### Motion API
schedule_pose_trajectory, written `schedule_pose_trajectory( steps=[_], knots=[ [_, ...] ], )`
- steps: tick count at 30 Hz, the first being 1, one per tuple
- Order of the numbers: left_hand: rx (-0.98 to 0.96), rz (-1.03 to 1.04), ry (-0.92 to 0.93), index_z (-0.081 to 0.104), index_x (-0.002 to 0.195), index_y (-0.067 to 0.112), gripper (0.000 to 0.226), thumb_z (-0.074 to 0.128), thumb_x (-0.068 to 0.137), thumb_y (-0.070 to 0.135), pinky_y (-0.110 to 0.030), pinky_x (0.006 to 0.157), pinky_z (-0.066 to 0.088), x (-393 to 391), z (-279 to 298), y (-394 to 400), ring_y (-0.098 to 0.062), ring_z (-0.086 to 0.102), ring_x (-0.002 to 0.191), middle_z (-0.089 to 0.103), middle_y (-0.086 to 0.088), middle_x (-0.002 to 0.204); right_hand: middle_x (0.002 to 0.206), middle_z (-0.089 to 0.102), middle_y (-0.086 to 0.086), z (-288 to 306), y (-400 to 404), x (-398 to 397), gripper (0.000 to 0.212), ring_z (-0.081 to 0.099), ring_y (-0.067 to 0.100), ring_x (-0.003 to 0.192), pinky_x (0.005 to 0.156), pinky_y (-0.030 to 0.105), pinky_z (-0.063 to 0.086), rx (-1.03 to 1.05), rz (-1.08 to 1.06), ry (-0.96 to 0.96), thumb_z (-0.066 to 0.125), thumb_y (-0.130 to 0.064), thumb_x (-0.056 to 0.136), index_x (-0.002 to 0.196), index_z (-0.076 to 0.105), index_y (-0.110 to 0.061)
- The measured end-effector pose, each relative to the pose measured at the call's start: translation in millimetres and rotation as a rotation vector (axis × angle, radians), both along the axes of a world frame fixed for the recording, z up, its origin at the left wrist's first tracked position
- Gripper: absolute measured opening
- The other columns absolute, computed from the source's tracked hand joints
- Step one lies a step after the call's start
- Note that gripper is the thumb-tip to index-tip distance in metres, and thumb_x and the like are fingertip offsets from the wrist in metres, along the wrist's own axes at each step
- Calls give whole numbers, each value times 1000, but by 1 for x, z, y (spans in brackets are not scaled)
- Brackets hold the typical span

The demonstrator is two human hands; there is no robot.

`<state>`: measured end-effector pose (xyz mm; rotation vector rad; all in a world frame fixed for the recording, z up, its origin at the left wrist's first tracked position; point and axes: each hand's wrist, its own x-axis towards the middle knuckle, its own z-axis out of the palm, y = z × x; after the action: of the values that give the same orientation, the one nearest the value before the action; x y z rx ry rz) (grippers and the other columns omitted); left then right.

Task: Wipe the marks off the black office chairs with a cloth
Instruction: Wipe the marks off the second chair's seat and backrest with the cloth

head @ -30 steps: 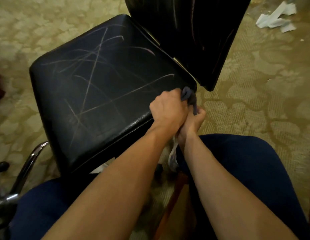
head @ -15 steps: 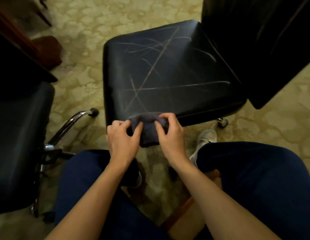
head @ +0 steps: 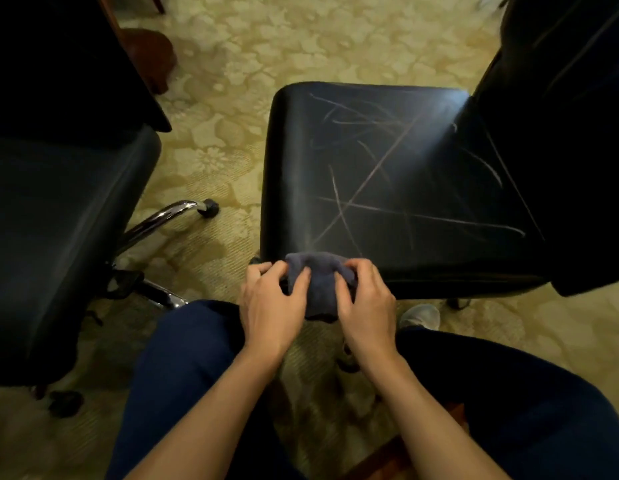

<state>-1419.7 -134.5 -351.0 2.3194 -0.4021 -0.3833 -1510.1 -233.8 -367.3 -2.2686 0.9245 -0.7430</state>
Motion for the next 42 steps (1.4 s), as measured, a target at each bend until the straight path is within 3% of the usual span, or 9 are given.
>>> schedule_pose_trajectory(
  steps=[8, 13, 16, 19, 21, 30, 33, 36, 42],
  knots=[
    [-120, 127, 139, 54, 68, 29, 39, 53, 82, 66, -37, 68, 49, 2, -20, -16, -25, 60, 84, 59, -1, 84, 89, 63, 4, 6, -18, 14, 12, 58, 27, 83, 71, 40, 45, -194, -10, 132, 64, -20, 88, 98, 60, -15],
    [-132, 154, 93, 52, 71, 25, 34, 58, 93, 50, -39, 70, 47, -19, -15, -28, -22, 58, 82, 58, 1, 82, 88, 58, 3, 0, -25, 5, 26, 56, 24, 81, 68, 40, 44, -304, 12, 230, 43, -36, 95, 105, 61, -20],
    [-164, 195, 72, 54, 92, 25, 20, 61, 93, 43, -36, 71, 44, -30, -14, -29, -22, 60, 88, 59, 4, 87, 85, 58, 2, 2, -28, -1, 28, 56, 23, 79, 68, 39, 41, -364, 28, 253, 41, -37, 95, 104, 61, -20],
    [-295, 190, 14, 34, 144, 27, 60, 64, 93, 37, -28, 78, 46, -38, -9, -23, -10, 58, 96, 52, 10, 118, 94, 61, 4, 9, -33, -7, 36, 59, 24, 83, 71, 40, 44, -387, 48, 278, 44, -38, 94, 119, 57, -15],
    [-313, 61, -65, 32, 150, 29, 64, 63, 94, 33, -26, 84, 48, -43, -9, -15, -8, 56, 104, 45, 12, 127, 101, 59, 6, 13, -35, -17, 47, 57, 23, 88, 73, 41, 45, -428, 81, 328, 51, -38, 93, 133, 51, -14],
    [-267, -151, -162, 61, 128, 16, 38, 67, 91, 18, -28, 88, 51, -50, -15, -5, -10, 54, 97, 43, -1, 132, 97, 55, 9, 14, -35, -25, 32, 55, 28, 83, 68, 39, 45, -512, 350, 387, 65, -23, 84, 114, 61, -13],
    [-331, -142, -165, 66, 123, 8, 33, 66, 90, 5, -20, 84, 49, -41, -18, -11, -1, 50, 79, 49, -3, 126, 98, 58, 11, 14, -36, -15, 34, 57, 31, 83, 70, 39, 47, -502, 359, 372, 75, -13, 78, 110, 63, -8],
    [-352, -106, -208, 67, 121, 3, 32, 64, 89, 0, -15, 87, 44, -17, -19, -30, 0, 48, 86, 52, -8, 123, 94, 57, 12, 18, -48, 6, 26, 56, 33, 81, 68, 40, 46, -546, 362, 373, 70, -12, 82, 107, 64, -7],
    [-289, -7, -263, 69, 114, -1, 27, 61, 88, 2, -28, 96, 40, 48, -18, -78, -28, 57, 108, 54, -17, 122, 93, 57, 15, 20, -84, 88, 15, 56, 37, 81, 68, 42, 44, -561, 345, 426, 65, -16, 85, 97, 64, -7]
  ],
)
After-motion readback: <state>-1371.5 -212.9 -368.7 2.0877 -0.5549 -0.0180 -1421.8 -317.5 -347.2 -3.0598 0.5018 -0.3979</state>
